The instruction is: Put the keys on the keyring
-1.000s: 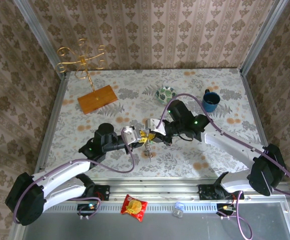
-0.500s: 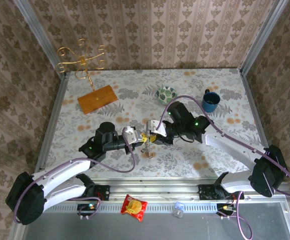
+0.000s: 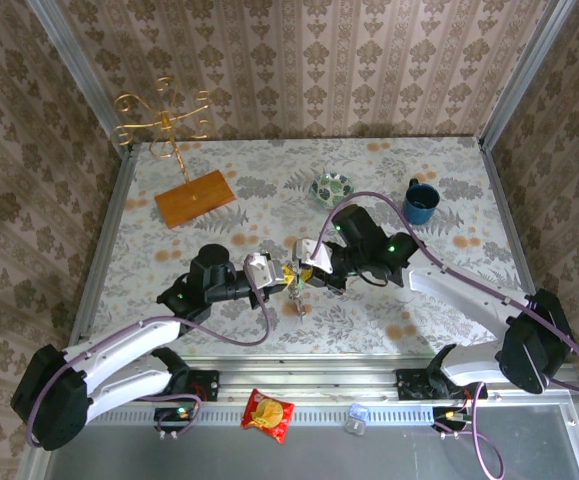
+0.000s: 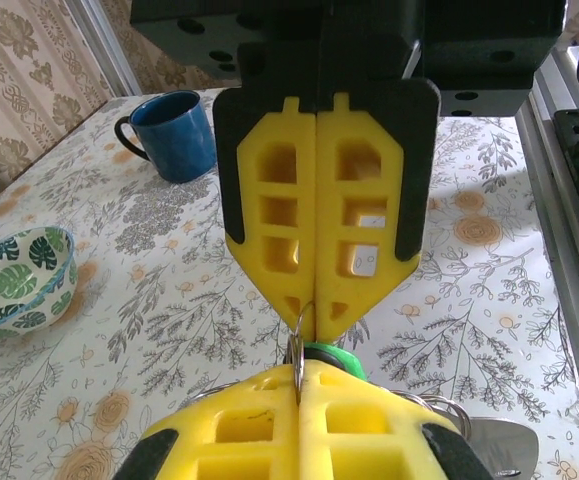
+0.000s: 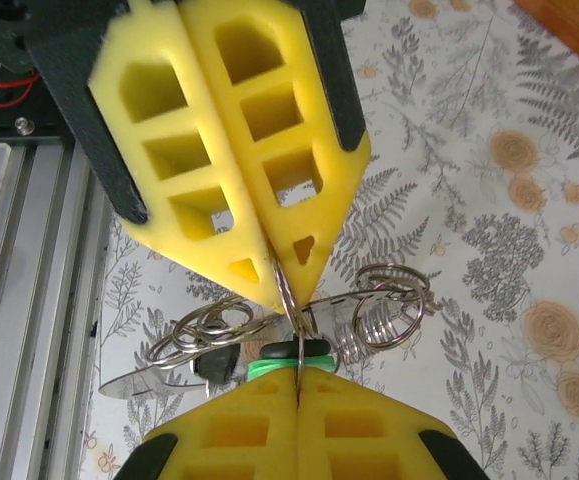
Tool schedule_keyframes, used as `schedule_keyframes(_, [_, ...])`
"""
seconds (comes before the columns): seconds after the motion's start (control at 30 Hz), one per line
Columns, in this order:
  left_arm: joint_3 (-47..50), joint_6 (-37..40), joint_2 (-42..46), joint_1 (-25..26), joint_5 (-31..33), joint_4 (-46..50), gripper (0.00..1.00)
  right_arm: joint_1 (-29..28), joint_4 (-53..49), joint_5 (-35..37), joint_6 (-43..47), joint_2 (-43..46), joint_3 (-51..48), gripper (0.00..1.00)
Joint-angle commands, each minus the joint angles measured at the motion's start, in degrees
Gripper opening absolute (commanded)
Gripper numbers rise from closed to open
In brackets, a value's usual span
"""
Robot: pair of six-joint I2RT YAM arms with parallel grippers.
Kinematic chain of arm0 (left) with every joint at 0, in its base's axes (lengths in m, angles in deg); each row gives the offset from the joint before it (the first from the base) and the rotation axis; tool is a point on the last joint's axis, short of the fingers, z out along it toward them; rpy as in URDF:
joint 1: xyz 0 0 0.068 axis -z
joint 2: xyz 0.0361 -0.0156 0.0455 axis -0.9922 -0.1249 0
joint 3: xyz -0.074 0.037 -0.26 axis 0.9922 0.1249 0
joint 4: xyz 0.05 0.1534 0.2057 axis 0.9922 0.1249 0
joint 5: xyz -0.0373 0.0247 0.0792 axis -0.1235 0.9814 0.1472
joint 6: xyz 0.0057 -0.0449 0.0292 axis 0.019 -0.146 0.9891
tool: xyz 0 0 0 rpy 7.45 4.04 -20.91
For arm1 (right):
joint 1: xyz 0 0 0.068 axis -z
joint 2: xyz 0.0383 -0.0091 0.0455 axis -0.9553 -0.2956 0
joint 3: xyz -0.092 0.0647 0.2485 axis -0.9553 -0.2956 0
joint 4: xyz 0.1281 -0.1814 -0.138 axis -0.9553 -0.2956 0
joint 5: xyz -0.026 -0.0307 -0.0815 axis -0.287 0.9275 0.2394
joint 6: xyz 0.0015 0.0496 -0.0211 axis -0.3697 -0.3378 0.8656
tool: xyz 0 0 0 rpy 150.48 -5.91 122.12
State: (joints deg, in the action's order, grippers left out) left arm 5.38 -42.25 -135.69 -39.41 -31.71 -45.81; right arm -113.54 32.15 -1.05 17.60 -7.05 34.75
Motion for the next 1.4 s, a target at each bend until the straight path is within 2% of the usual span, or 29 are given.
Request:
schedule_keyframes(0.0, [-0.06,1.04,1.23,-0.09,-0.69,-1.87,0.00,0.26,-4.43,1.09,-0.26,-4.44,2.46,0.00])
schedule_keyframes(0.23, [0.53,0.90,1.53,-0.09,-0.74,-2.42,0.00,0.55,-0.97,-2.55,-1.53,-3.15,1.16,0.00])
schedule_keyframes(0.3, [0.91,0.60,1.58,-0.09,-0.65,-3.05,0.00,1.07,1.49,-2.83,-2.34,-0.55,-0.72,0.14])
schedule_keyframes(0.37, [1.47,-0.15,1.67,-0.09,-0.53,-4.40,0.00,1.59,3.73,-3.46,-2.91,1.74,-2.65,0.22])
schedule_keyframes(0.53, [3.99,-5.01,1.01,-0.09,-1.18,-12.87,0.00,2.15,9.80,-5.99,-5.40,5.97,-6.69,0.26])
schedule_keyframes(0.77, [5.71,-7.44,0.87,-0.10,-2.41,-17.85,0.00,2.20,18.75,-8.43,-11.16,4.53,-9.14,0.28])
schedule_keyframes(1.07, [6.05,-8.19,0.22,-0.09,-4.07,-19.47,0.00,2.22,22.50,-10.98,-12.75,2.72,-10.03,0.23])
schedule_keyframes(1.13, [6.11,-8.33,0.01,-0.15,-4.35,-19.97,0.00,2.15,23.22,-11.37,-12.90,2.84,-10.34,0.18])
schedule_keyframes(1.23, [6.24,-8.58,-0.09,-0.09,-4.12,-20.38,0.00,2.15,23.26,-12.08,-12.56,2.86,-10.39,0.00])
schedule_keyframes(1.27, [6.37,-8.57,0.07,-0.14,-3.65,-20.27,0.00,2.19,22.58,-12.12,-12.13,2.85,-10.22,0.00])
schedule_keyframes(1.37, [6.22,-7.22,0.90,-0.19,-1.87,-17.66,0.12,2.22,19.35,-11.76,-10.31,2.81,-9.02,0.00])
